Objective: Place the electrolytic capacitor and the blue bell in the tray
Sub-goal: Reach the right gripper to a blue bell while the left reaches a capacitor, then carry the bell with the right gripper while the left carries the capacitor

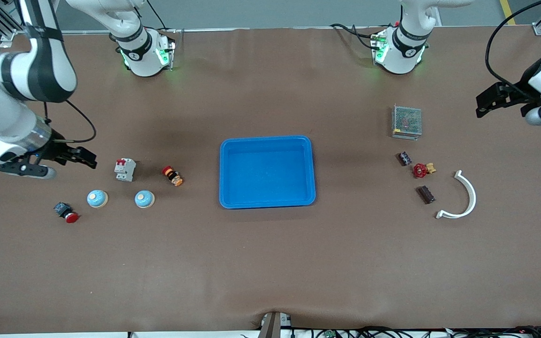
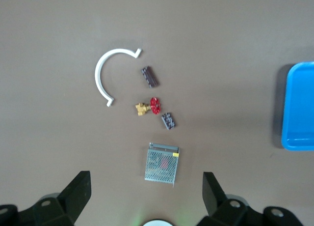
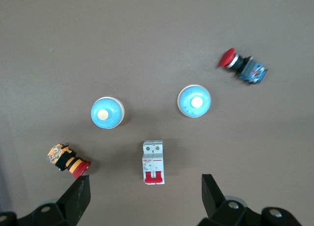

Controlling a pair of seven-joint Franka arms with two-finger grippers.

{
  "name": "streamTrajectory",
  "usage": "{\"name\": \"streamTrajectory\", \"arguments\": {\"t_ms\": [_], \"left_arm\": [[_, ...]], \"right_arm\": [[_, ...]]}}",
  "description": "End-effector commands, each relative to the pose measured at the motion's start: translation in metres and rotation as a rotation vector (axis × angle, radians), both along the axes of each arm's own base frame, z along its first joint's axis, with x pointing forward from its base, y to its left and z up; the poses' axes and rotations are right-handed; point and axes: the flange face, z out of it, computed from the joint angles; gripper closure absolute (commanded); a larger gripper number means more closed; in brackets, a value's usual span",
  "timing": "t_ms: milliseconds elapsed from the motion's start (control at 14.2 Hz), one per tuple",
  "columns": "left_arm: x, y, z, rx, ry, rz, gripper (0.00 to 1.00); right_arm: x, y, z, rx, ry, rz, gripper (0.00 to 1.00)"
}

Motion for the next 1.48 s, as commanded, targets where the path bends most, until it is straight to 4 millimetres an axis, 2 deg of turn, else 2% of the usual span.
{"name": "streamTrajectory", "arguments": {"t_ms": [0, 212, 353, 494, 705, 846, 1058, 1199, 1410], "left_arm": [[0.001, 0.002, -0.044, -0.012, 0.051, 0.013, 0.00], [-0.001, 0.000, -0.105, -0.008, 0.076, 0.016, 0.00], [-0.006, -0.003, -0.154, -0.007, 0.068, 0.044, 0.00], [-0.018, -0.019, -0.205, 0.000, 0.050, 0.074, 0.00], [-0.041, -0.031, -0.277, 0.000, 0.025, 0.117, 0.00], [-0.052, -0.030, -0.315, -0.004, 0.030, 0.120, 0.00], [-0.058, -0.026, -0.354, -0.010, 0.035, 0.132, 0.00], [-0.058, -0.009, -0.369, -0.004, 0.057, 0.217, 0.00], [-0.057, -0.010, -0.395, 0.009, 0.066, 0.352, 0.10]], "right_arm": [[0.010, 0.021, -0.031, 0.005, -0.009, -0.038, 0.00], [0.021, 0.031, -0.074, 0.003, -0.021, -0.041, 0.00], [0.027, 0.053, -0.107, 0.001, -0.029, -0.050, 0.00], [0.031, 0.064, -0.132, 0.004, -0.054, -0.078, 0.00], [0.033, 0.071, -0.156, 0.004, -0.062, -0.080, 0.00], [0.034, 0.072, -0.169, 0.003, -0.060, -0.080, 0.00], [0.038, 0.073, -0.193, 0.001, -0.058, -0.081, 0.00], [0.040, 0.078, -0.204, 0.003, -0.064, -0.096, 0.00], [0.044, 0.086, -0.211, 0.002, -0.064, -0.096, 0.00]]}}
